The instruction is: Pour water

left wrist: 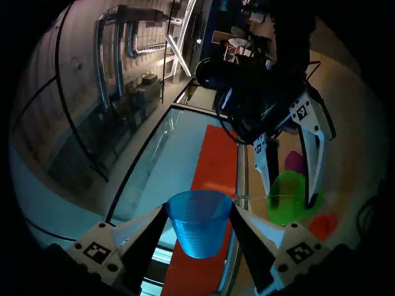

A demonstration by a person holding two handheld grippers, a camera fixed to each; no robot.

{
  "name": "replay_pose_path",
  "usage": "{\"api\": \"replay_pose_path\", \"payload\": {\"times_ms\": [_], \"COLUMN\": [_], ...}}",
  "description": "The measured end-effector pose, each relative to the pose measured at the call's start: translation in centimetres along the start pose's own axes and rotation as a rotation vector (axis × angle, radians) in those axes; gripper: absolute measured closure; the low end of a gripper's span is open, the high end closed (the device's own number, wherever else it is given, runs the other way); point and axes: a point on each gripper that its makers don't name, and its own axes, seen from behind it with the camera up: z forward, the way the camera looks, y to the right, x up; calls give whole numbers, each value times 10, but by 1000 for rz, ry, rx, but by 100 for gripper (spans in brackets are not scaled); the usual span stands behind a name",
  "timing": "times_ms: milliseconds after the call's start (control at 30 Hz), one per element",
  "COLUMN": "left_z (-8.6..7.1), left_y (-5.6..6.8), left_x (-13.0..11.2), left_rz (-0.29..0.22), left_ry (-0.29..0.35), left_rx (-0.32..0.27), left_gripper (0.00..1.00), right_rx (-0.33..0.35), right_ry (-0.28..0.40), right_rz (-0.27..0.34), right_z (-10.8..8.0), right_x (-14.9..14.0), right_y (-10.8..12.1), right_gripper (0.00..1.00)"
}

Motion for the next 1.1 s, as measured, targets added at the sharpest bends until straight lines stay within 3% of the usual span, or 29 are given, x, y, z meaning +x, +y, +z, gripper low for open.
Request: {"api": "replay_pose_path", "payload": {"times_ms": [1100], "left_z": [1], "left_y": [0], "left_x": [7], "left_rz": [70], "left_ry": [12], "left_rx": [0], "left_gripper": [13], "right_rx": [1], "right_ry": [1], "right_rz": [-6], "right_z": [-2], "right_x": [1], "right_y": [-1], "right_gripper": [9]}}
